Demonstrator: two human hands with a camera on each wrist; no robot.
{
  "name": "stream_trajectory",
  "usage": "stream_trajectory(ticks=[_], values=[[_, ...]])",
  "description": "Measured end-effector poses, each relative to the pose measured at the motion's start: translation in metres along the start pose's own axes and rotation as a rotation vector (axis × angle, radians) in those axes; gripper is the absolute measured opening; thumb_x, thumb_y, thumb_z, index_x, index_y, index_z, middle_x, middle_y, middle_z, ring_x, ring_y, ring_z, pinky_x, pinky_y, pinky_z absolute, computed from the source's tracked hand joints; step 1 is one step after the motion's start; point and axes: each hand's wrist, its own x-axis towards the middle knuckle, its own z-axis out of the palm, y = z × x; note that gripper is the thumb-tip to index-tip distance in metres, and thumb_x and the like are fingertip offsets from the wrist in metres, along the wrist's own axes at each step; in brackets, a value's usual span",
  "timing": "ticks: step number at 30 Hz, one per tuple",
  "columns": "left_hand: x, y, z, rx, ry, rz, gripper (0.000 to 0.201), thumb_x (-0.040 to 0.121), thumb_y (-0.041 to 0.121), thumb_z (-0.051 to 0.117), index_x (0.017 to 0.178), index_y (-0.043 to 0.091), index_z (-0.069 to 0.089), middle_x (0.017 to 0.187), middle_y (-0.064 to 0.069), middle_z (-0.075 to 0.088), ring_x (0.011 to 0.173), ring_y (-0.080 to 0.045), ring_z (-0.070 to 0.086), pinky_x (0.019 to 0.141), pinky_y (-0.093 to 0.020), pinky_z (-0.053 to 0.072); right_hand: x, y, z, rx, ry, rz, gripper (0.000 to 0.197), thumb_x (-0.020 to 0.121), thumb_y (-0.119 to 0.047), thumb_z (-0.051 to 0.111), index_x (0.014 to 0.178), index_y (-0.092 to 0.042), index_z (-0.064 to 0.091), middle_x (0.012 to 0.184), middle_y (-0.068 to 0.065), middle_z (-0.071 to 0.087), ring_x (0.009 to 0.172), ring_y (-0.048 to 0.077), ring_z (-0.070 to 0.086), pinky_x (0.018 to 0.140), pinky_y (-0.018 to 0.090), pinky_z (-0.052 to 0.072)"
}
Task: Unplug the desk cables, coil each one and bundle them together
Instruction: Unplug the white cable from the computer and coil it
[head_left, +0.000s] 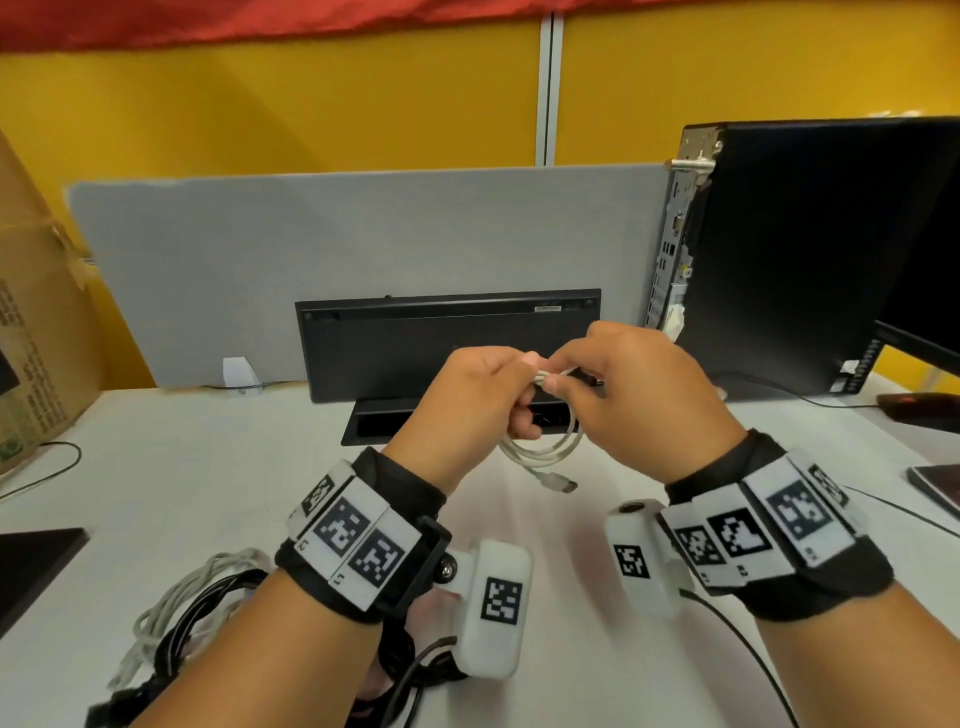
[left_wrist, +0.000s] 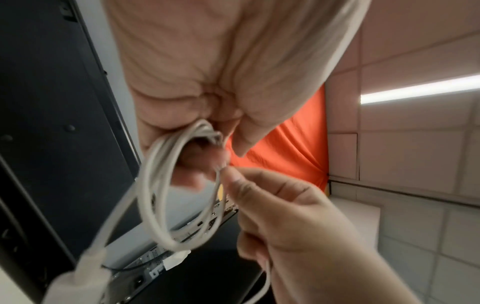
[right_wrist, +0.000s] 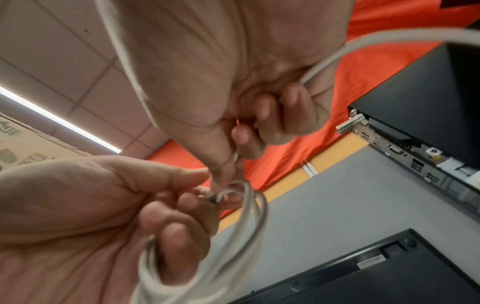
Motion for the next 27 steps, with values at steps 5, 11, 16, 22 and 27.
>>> stream_trajectory(ticks=[5, 11, 16, 22, 27], values=[[0.005, -0.003, -0.004, 0.172, 0.08, -0.007, 0.021, 0.097, 0.023, 0.055, 0.088, 0.015, 0.073, 0.053, 0.001, 0.048, 0.041, -0.011, 0.047, 0.054, -0.028, 0.046, 0.003, 0.0, 0.0, 0.105, -0.084, -0.092, 0.018, 0.093, -0.02, 0.059, 0.101, -0.018, 0.076, 0.08, -0.001, 0.051, 0.078, 0.014, 0.045, 0.069, 0.028, 0.034], [0.005, -0.005, -0.003, 0.141, 0.129, -0.018, 0.018, 0.094, 0.017, 0.058, 0.089, 0.013, 0.074, 0.046, 0.007, 0.049, 0.039, -0.008, 0.045, 0.05, -0.026, 0.043, 0.004, 0.003, -0.001, 0.019, -0.074, -0.072, 0.017, 0.091, -0.023, 0.064, 0.101, -0.021, 0.077, 0.084, 0.001, 0.049, 0.086, 0.019, 0.045, 0.073, 0.032, 0.038], [0.005, -0.004, -0.005, -0.066, 0.151, 0.0, 0.02, 0.093, 0.007, 0.055, 0.09, 0.004, 0.074, 0.049, 0.006, 0.041, 0.043, -0.01, 0.034, 0.045, -0.023, 0.034, 0.004, 0.012, -0.003, 0.051, 0.001, 0.015, 0.015, 0.09, -0.021, 0.065, 0.095, -0.018, 0.079, 0.082, 0.004, 0.068, 0.077, 0.019, 0.061, 0.075, 0.031, 0.049], [0.002, -0.004, -0.007, -0.334, 0.07, 0.047, 0.018, 0.096, 0.009, 0.055, 0.096, -0.001, 0.069, 0.057, -0.001, 0.032, 0.049, -0.012, 0.028, 0.045, -0.023, 0.032, 0.002, 0.006, 0.003, 0.641, 0.055, 0.273, 0.014, 0.089, -0.012, 0.065, 0.088, -0.016, 0.079, 0.071, 0.002, 0.075, 0.069, 0.019, 0.072, 0.071, 0.036, 0.061], [0.004, -0.005, -0.006, -0.368, 0.118, 0.075, 0.016, 0.097, 0.012, 0.052, 0.094, 0.006, 0.067, 0.055, -0.001, 0.034, 0.048, -0.013, 0.028, 0.045, -0.023, 0.035, 0.003, -0.001, -0.001, 1.144, -0.149, 0.417, 0.015, 0.089, -0.002, 0.061, 0.095, 0.006, 0.072, 0.088, 0.025, 0.072, 0.086, 0.036, 0.071, 0.077, 0.038, 0.06]])
